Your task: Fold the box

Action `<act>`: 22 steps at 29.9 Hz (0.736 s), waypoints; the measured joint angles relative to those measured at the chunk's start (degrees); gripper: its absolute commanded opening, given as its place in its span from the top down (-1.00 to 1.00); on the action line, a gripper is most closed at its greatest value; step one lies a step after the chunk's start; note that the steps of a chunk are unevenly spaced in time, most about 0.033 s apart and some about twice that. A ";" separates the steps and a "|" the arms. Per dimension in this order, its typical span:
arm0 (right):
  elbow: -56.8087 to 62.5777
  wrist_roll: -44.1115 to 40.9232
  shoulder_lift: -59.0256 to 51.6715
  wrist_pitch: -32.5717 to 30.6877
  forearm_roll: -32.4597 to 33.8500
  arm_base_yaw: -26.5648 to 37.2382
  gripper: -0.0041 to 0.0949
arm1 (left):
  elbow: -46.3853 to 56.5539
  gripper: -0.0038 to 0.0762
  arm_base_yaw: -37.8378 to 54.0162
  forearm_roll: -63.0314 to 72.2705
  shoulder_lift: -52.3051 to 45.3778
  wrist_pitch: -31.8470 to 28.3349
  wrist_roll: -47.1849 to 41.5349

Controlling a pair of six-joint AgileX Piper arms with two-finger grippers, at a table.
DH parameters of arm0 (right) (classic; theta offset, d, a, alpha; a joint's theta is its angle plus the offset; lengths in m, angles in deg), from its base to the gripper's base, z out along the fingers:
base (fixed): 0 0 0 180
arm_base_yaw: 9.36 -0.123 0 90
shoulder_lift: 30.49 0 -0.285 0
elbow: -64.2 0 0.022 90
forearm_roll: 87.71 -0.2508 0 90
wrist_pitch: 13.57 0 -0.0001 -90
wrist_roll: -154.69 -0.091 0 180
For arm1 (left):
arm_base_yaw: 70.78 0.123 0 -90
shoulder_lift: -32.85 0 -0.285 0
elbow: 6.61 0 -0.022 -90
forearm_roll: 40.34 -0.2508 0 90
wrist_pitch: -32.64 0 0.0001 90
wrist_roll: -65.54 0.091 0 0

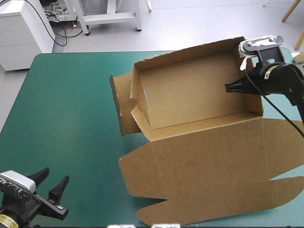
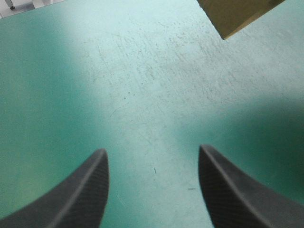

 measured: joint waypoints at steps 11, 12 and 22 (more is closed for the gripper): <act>0.00 -0.42 -1.15 -0.25 0.07 0.00 0.96 | 0.00 -0.19 0.00 2.96 0.73 -3.30 -0.73; 0.00 -0.42 -1.15 -0.25 0.07 0.00 0.96 | 0.00 -0.19 0.00 2.25 1.54 -3.50 -1.27; 0.00 -0.42 -1.15 -0.35 0.07 0.00 0.96 | -2.32 -0.19 0.00 -7.99 19.04 -12.18 -12.61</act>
